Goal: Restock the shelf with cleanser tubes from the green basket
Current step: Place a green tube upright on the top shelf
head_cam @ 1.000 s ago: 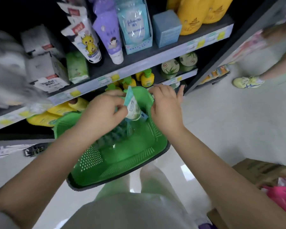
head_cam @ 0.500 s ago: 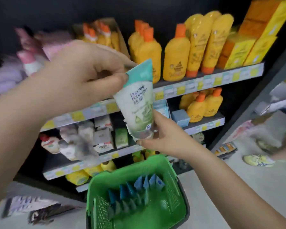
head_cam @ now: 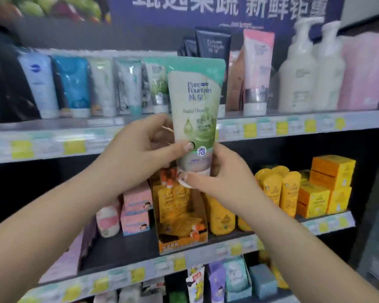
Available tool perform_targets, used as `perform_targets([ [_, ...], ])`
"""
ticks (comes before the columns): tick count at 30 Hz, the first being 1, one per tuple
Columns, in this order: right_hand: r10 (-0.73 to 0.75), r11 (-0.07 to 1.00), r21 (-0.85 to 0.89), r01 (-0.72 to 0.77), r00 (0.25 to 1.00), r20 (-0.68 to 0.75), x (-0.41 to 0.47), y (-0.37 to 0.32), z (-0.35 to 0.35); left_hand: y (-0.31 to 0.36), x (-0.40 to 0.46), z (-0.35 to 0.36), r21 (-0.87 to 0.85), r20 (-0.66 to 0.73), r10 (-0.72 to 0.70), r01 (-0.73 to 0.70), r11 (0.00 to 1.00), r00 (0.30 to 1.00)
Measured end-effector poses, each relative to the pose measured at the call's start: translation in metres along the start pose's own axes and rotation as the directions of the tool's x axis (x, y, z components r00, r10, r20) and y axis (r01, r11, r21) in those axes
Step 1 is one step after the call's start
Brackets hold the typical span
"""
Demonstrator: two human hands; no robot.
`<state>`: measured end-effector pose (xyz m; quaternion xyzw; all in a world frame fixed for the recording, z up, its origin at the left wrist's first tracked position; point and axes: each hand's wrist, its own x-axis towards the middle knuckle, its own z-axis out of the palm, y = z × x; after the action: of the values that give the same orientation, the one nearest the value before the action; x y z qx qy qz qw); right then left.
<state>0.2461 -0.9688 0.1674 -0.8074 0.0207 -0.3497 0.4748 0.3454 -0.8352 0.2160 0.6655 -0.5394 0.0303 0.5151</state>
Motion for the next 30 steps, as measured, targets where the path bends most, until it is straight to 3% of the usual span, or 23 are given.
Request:
perform_targets([
  [9,-0.127,0.984,-0.146,0.106,0.982,-0.143,0.101,-0.063,0.009,0.028,0.077,-0.05,0.065,-0.196,0.105,-0.094,0.993,0.975],
  [11,-0.105,0.978,-0.195,0.074,0.983,-0.154,0.122,-0.065,0.013,0.023,0.093,-0.054,0.098,-0.229,0.078,-0.057,0.994,0.97],
  [15,-0.039,0.969,-0.245,0.002,0.989,-0.143,0.145,-0.055,0.028,-0.003,0.108,-0.055,0.006,-0.253,-0.024,0.026,1.0,0.967],
  [19,0.013,0.917,-0.392,-0.071,0.989,-0.149,0.15,-0.041,0.038,-0.025,0.116,-0.052,-0.116,-0.241,-0.135,0.109,0.987,0.961],
  [24,0.021,0.879,-0.469,-0.086,0.99,-0.143,0.157,-0.038,0.032,-0.034,0.123,-0.051,-0.195,-0.195,-0.153,0.115,0.974,0.969],
  [30,-0.009,0.885,-0.462,-0.059,0.989,-0.145,0.156,-0.036,0.032,-0.041,0.126,-0.052,-0.212,-0.159,-0.168,0.133,0.968,0.973],
])
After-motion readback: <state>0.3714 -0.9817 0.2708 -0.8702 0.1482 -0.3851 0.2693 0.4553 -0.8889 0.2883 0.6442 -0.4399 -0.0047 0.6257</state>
